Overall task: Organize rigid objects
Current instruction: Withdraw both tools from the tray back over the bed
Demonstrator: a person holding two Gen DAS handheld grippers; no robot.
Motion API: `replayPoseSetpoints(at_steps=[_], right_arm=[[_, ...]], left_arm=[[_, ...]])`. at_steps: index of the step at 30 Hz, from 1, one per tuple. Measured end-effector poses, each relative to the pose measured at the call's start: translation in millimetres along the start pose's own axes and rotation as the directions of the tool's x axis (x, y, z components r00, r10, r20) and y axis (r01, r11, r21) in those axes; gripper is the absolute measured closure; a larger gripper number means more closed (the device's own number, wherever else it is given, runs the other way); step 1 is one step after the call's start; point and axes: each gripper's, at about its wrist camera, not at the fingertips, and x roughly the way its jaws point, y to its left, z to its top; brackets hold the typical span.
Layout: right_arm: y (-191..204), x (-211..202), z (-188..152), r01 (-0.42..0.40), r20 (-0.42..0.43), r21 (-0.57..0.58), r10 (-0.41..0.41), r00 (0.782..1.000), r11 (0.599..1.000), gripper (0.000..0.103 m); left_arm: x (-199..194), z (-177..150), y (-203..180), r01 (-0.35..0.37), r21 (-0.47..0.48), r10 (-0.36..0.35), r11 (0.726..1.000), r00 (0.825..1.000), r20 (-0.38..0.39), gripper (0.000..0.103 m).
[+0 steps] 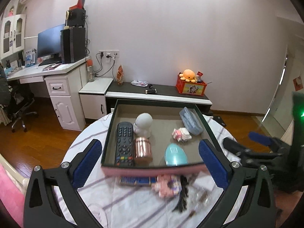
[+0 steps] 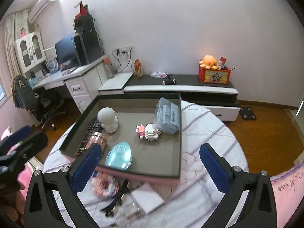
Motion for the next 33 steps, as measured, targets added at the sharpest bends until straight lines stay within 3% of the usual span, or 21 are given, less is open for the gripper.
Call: replayPoseSetpoints(at_steps=[8, 16, 25, 33], right_arm=[[13, -79, -28, 0.031, 0.097, 0.011, -0.032, 0.995, 0.999, 0.000], [24, -128, -66, 0.057, 0.144, 0.013, -0.058, 0.988, 0.998, 0.000], [32, -142, -100, 0.036, 0.110, 0.004, -0.036, 0.993, 0.999, 0.000], [34, -150, -104, 0.035, 0.122, 0.005, -0.036, 0.992, 0.999, 0.000]], left_arm=[[-49, -29, 1, -0.052, -0.005, 0.052, 0.999, 0.998, 0.038, 0.000], [-86, -63, 3, -0.076, -0.018, 0.076, 0.997, 0.997, 0.030, 0.000], [-106, -93, 6, -0.084, -0.023, 0.084, 0.996, 0.996, 0.001, 0.000], [-117, -95, 5, -0.086, -0.023, 0.087, 0.996, 0.996, 0.012, 0.000]])
